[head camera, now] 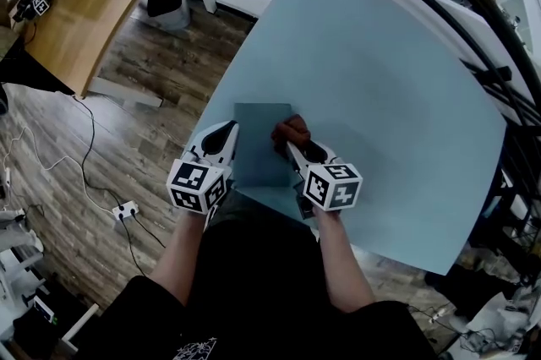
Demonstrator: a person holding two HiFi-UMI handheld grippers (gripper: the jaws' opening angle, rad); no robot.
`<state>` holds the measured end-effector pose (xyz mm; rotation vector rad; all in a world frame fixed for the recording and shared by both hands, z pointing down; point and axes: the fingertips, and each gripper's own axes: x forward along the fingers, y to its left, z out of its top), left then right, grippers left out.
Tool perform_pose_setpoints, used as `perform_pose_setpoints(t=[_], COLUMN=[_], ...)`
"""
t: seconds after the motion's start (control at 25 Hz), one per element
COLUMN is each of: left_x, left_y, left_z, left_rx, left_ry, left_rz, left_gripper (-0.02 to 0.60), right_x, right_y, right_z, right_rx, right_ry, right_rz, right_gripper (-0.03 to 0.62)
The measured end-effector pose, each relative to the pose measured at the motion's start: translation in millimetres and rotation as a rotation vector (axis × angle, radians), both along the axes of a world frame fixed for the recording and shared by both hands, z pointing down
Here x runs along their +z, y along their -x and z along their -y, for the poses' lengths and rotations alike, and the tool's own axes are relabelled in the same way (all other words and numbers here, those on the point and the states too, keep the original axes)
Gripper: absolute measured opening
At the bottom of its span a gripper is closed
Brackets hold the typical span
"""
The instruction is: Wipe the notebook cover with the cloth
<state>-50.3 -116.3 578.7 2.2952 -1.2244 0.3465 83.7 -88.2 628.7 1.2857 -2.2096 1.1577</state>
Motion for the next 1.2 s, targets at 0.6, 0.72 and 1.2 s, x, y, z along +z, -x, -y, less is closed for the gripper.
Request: perform_pose_setpoints(t=[0.6,0.72,1.2], left_x=[3,1,6], left_y=[25,26,29], left_z=[-28,-28,-28], left_rx=[-0.059,-0.065,-0.055], left_ry=[0.021,0.014,0.025], left_rz=[0.037,0.040,0.072], left_gripper=[0.007,0.008,0.008], right_x=[4,5,20], right_y=[96,109,113], right_z=[-27,-27,-30], right_rx=[-0.159,-0.178,-0.202], right_ry=[0.044,0.048,0.082], right_rz=[0.134,0.143,0.055], right_gripper=[0.132,0.132,0.132])
